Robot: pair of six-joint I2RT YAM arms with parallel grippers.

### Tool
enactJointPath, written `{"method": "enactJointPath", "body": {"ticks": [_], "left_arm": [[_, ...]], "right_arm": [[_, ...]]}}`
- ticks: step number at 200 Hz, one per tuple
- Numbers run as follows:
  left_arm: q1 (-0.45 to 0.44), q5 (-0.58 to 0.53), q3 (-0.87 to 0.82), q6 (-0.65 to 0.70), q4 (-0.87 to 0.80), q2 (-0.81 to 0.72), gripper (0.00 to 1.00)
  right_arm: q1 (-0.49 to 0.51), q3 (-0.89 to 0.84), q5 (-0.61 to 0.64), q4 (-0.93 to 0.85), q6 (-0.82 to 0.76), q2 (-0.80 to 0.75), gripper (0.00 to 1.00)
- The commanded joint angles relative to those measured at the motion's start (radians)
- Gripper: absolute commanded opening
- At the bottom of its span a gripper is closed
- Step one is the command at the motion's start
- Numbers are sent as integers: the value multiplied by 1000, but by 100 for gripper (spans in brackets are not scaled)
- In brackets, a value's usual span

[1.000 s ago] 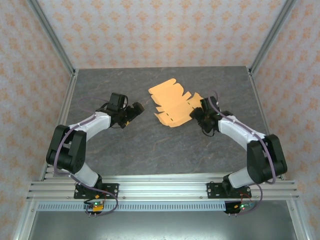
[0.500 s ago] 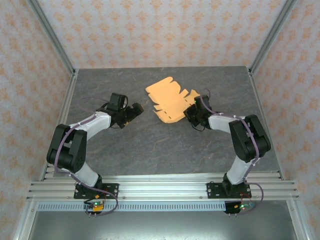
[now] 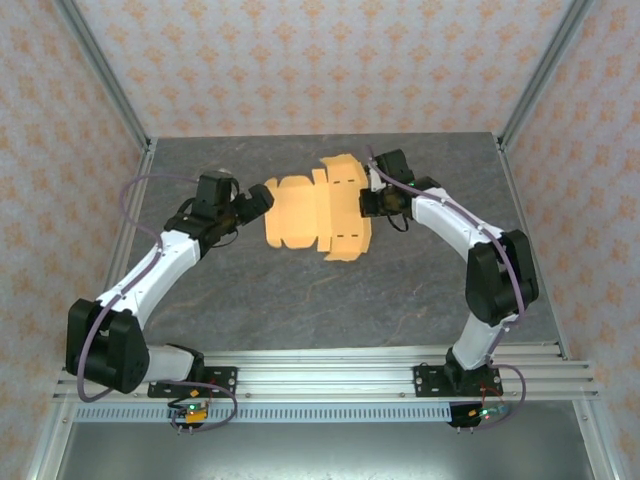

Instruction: Fold the paper box

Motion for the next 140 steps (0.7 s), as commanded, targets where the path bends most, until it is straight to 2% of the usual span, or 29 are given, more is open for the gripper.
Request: {"method": "enactJointPath", "body": {"ticks": [1,16,35,61,96,111,140], "left_arm": [[1,-70,24,101,12,38,100],[2,-58,14,103,64,78,100],[2,-7,-34,81,164,95,100],[2,63,-131,80,310,60,100],[-1,157,-205,113,446,84,100],[-6,223,-235,100,525,118,100],[-26,261,-238,110,577,176,100]], "right_arm": [[2,37,154,-165,-344,42,9],[23,70,164,-183,-546,69,8],[60,107,237,-201,-797,102,4],[82,149,282,-166,-991,127,5],[112,156,213,-117,-1037,129,20],[111,134,172,-78,-995,102,31],[106,-14,159,84,-846,-24,41]]}}
